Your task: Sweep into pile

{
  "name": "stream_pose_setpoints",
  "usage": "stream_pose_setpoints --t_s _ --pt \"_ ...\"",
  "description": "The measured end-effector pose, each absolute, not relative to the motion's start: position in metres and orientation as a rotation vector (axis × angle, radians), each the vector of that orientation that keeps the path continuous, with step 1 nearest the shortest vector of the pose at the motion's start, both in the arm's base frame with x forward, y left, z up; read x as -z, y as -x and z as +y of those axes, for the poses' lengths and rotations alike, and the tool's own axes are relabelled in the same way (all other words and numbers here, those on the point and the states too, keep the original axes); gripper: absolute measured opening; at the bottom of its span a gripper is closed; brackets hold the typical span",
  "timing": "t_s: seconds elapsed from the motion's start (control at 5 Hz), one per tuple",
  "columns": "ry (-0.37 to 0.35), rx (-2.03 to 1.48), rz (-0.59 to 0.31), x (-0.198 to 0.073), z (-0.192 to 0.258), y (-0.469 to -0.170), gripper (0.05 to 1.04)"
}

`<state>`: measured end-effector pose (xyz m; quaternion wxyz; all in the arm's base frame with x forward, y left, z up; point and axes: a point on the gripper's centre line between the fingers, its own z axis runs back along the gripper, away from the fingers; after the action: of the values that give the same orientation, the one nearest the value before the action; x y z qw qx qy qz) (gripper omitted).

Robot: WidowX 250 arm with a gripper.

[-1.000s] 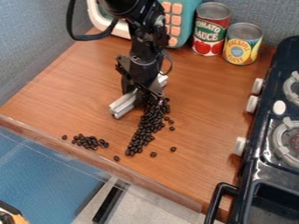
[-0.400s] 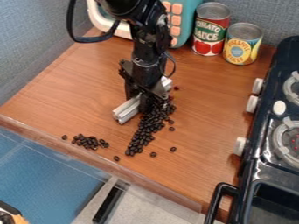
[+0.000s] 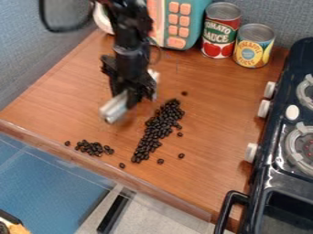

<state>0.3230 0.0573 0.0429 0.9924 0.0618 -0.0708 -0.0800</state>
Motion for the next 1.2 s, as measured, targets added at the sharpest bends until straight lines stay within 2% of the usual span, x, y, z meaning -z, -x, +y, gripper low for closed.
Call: stream_pose_setpoints --t_s 0.2,0.4,0.6,0.8,1.0,1.2 --pt "-0.107 0.083 -0.134 -0.050 0.082 -0.319 0.384" --pt "-0.128 0.061 -0.140 -0.053 0.091 -0.321 0.384" --pt "-0.154 0.025 -0.103 -0.030 0.097 -0.323 0.384" --pt "-0.182 -0.021 -0.103 -0.016 0.103 -0.328 0.384" --pt "-0.212 -0.029 -0.103 -0.012 0.105 -0.335 0.442" --pt "-0.216 -0.061 -0.113 -0.010 0.108 -0.342 0.736"
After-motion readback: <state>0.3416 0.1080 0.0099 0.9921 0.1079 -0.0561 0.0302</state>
